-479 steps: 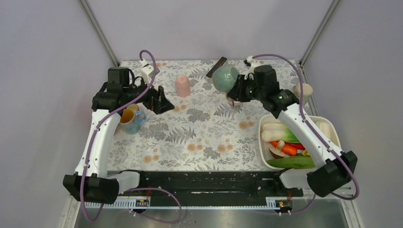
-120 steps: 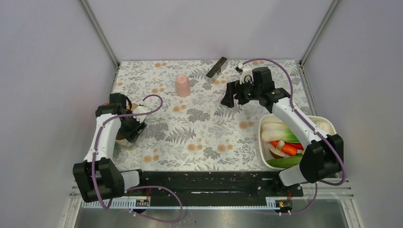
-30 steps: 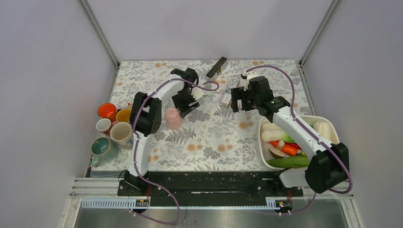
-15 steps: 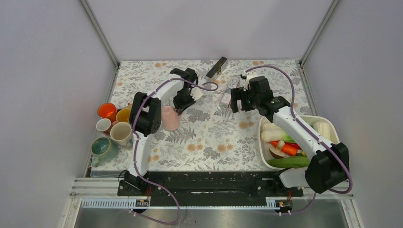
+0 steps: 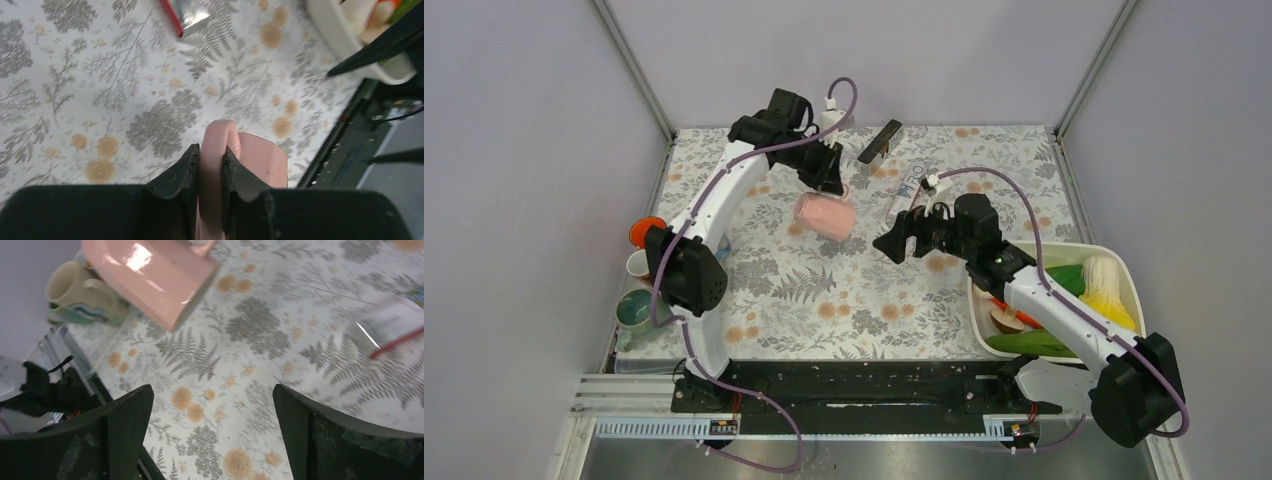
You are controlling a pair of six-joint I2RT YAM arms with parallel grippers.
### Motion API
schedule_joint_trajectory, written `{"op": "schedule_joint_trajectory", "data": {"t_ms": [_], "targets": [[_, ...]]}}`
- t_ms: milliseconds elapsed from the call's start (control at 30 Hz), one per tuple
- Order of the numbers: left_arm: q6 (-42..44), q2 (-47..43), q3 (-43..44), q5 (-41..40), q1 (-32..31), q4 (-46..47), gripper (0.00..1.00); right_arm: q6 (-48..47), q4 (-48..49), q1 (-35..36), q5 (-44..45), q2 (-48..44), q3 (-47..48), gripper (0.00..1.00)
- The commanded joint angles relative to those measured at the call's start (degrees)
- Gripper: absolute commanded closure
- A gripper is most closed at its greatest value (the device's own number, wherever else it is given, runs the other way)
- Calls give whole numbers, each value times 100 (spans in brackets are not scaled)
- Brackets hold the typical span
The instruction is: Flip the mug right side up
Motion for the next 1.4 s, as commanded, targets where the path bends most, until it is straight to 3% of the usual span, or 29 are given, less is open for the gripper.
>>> {"op": "schedule_joint_trajectory", "data": {"t_ms": [0,200,367,467,533,567,667,767,900,967,1133,1367], "targets": [[-1254,-601,118,1580,52,589,100,-264,1944,577,-775,-300,-377,1],[-2054,-1002,-155,2252,43,1137,100,-562,3879,930,-1139,-407,-1067,1],[-2283,-1119,-227,2319,-44,1336,100,-195,4149,1075,-1230,-1,-725,2],[-2426,-1110,-328,2461,-111,1435,100,219,4452,1131,-1266,315,-477,13],[-2450,-1095,-388,2476,-125,1459,100,472,4714,1132,-1240,401,-425,28],[-2420,-1095,-431,2432,-125,1458,100,582,4835,1126,-1199,414,-429,41],[-2205,-1096,-567,2182,-122,1402,100,982,4905,1130,-766,317,-486,96],[-1833,-1054,-591,1767,-121,1227,99,1289,4384,1129,-149,136,-454,100],[-1559,-1024,-524,828,-119,1147,26,2067,3717,1130,656,14,-406,100],[-1463,-1024,-340,184,-83,1148,3,2581,3252,1130,1090,34,-383,100],[-1049,-1116,128,-1763,16,1160,1,3941,2681,1123,1945,212,-450,100],[-556,-2010,-920,-2703,-449,1276,1,5995,1873,1119,2742,539,96,100]]}}
